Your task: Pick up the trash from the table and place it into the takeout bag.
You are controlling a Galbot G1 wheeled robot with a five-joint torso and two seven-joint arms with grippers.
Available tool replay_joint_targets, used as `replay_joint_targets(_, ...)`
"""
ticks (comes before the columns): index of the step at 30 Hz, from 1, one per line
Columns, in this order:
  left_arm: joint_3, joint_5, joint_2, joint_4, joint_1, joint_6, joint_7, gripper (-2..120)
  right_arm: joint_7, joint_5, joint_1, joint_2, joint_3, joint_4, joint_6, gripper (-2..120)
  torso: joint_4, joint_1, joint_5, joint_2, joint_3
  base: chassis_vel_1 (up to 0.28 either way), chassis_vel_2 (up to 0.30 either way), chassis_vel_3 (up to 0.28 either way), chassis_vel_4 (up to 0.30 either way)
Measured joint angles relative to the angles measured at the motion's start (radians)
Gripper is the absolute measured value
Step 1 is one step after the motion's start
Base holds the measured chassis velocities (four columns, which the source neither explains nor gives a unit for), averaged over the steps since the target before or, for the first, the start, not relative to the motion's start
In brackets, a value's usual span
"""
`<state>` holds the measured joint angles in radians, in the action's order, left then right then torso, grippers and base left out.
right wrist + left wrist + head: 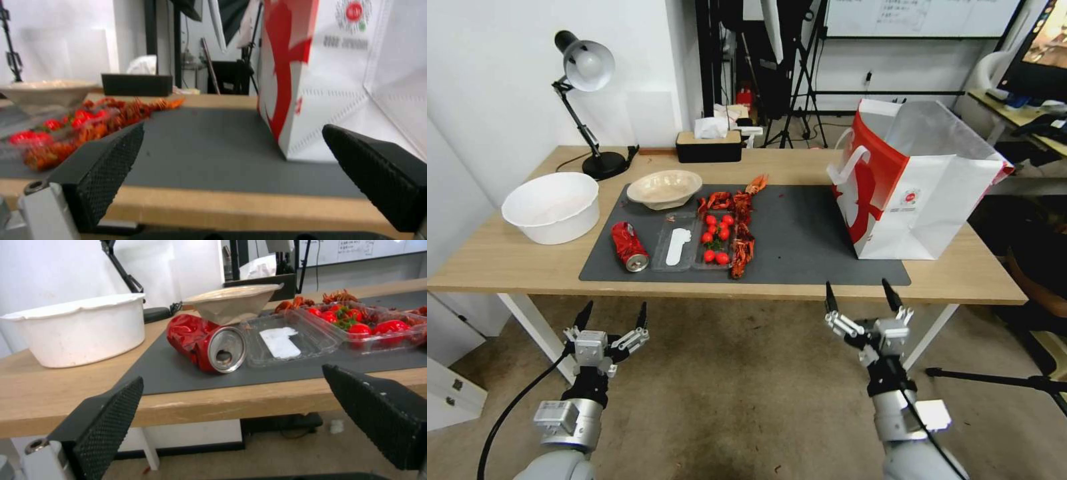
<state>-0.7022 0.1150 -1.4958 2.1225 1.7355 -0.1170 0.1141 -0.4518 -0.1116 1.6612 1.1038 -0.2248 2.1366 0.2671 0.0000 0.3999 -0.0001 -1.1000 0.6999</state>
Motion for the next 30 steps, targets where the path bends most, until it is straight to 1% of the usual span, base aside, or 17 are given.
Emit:
replay_joint_targets(4,0.001,0.0,0.0,-0.001,-0.002,0.0,0.0,100,-0.01,0.006,0.004,0.009,0.004,-0.021,0.012,100,0.0,0.0,0.0001,0.0,0.0,0.0,0.0,0.0,0.0)
replay_joint_targets(15,0.005,0.0,-0.003,-0.01,-0.009,0.0,0.0,100,-0.013,0.006,0.003,0.01,0.004,-0.027,0.015,100,0.0001,0.0,0.0001,0.0,0.0,0.0,0.0,0.0,0.0)
replay_joint_targets(19,0.009,0.004,0.005,-0.012,-0.027,0.003,-0.005,100,-0.013,0.004,-0.002,0.01,0.004,-0.027,0.015,100,0.0001,0.0,0.0001,0.0,0.0,0.0,0.0,0.0,0.0)
replay_joint_targets(22,0.03,0.04,0.023,-0.005,-0.057,0.04,-0.028,100,-0.014,0.004,-0.006,0.013,0.005,-0.027,0.014,100,0.0001,0.0,0.0,0.0,0.0,0.0,0.0,0.0,0.0)
replay_joint_targets(23,0.03,0.04,0.023,-0.005,-0.057,0.04,-0.028,100,-0.014,0.004,-0.006,0.013,0.005,-0.027,0.014,100,0.0001,0.0,0.0,0.0,0.0,0.0,0.0,0.0,0.0)
replay_joint_targets(25,0.058,0.076,0.039,0.003,-0.086,0.079,-0.056,100,-0.014,0.004,-0.01,0.015,0.005,-0.027,0.011,100,0.0,0.0,0.0002,0.0,0.0,0.0,0.0,0.0,0.0)
replay_joint_targets(26,0.058,0.076,0.039,0.003,-0.086,0.079,-0.056,100,-0.014,0.004,-0.01,0.015,0.005,-0.027,0.011,100,0.0,0.0,0.0002,0.0,0.0,0.0,0.0,0.0,0.0)
replay_joint_targets(29,0.097,0.135,0.059,-0.004,-0.141,0.144,-0.115,100,-0.014,0.005,-0.02,0.021,0.008,-0.024,0.001,100,0.0,0.0,0.0002,0.0,0.0,0.0,0.0,0.0,0.0)
replay_joint_targets(30,0.097,0.135,0.059,-0.004,-0.141,0.144,-0.115,100,-0.014,0.005,-0.02,0.021,0.008,-0.024,0.001,100,0.0,0.0,0.0002,0.0,0.0,0.0,0.0,0.0,0.0)
